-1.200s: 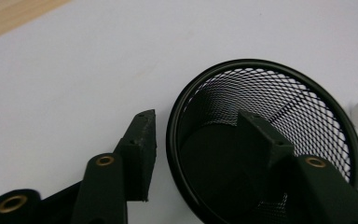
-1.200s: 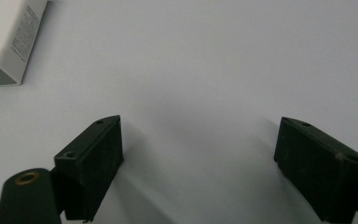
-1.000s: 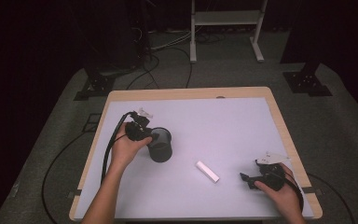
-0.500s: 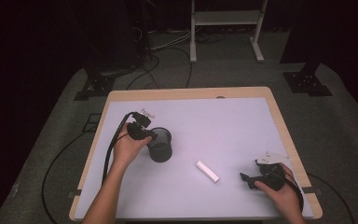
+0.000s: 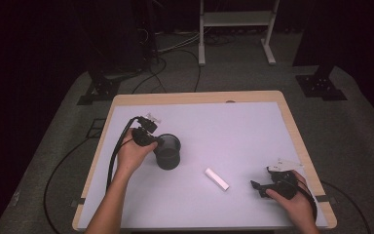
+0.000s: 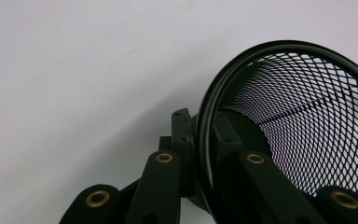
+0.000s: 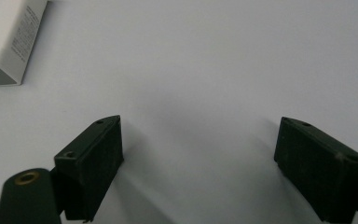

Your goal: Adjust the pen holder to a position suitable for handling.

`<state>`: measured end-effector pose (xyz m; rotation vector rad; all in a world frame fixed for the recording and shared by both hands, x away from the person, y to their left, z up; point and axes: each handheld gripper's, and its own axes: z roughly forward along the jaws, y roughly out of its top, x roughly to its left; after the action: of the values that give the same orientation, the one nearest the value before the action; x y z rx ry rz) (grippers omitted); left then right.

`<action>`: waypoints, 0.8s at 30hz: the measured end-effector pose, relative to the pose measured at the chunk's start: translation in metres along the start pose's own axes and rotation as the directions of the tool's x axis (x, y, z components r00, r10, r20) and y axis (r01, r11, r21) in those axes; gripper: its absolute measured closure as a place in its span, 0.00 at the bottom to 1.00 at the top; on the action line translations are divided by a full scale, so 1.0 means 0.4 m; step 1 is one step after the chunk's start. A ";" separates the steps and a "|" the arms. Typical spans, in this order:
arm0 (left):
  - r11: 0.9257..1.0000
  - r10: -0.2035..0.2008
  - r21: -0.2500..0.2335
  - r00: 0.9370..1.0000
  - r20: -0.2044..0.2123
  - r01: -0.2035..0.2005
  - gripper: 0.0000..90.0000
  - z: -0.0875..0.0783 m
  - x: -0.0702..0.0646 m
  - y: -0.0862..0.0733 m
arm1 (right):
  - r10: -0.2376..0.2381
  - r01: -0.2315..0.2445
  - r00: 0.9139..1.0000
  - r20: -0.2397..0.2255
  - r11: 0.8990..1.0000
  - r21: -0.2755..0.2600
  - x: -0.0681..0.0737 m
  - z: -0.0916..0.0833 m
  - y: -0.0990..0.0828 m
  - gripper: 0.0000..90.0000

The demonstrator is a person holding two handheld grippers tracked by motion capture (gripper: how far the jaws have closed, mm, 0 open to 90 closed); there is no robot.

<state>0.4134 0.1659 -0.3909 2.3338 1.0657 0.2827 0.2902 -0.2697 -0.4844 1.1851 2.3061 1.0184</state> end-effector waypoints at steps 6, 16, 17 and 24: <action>1.000 0.009 0.012 1.000 0.017 -0.010 0.93 -0.007 -0.017 0.004 | -0.001 0.001 1.000 0.000 1.000 -0.001 0.000 0.000 0.000 0.16; 0.999 0.040 0.008 0.998 0.048 -0.041 0.93 -0.030 -0.047 0.003 | -0.001 0.001 1.000 0.000 1.000 0.001 0.000 0.000 0.000 0.16; 0.999 0.042 0.009 0.998 0.054 -0.043 0.93 -0.034 -0.053 0.002 | -0.001 0.001 1.000 0.000 1.000 0.000 0.000 0.000 0.000 0.16; 0.998 0.064 0.009 0.995 0.083 -0.065 0.93 -0.038 -0.080 0.000 | -0.001 0.001 1.000 0.000 1.000 0.001 0.000 0.000 0.000 0.16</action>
<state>0.3861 0.1480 -0.3772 2.3717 0.9566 0.2026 0.2900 -0.2697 -0.4844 1.1840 2.3072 1.0168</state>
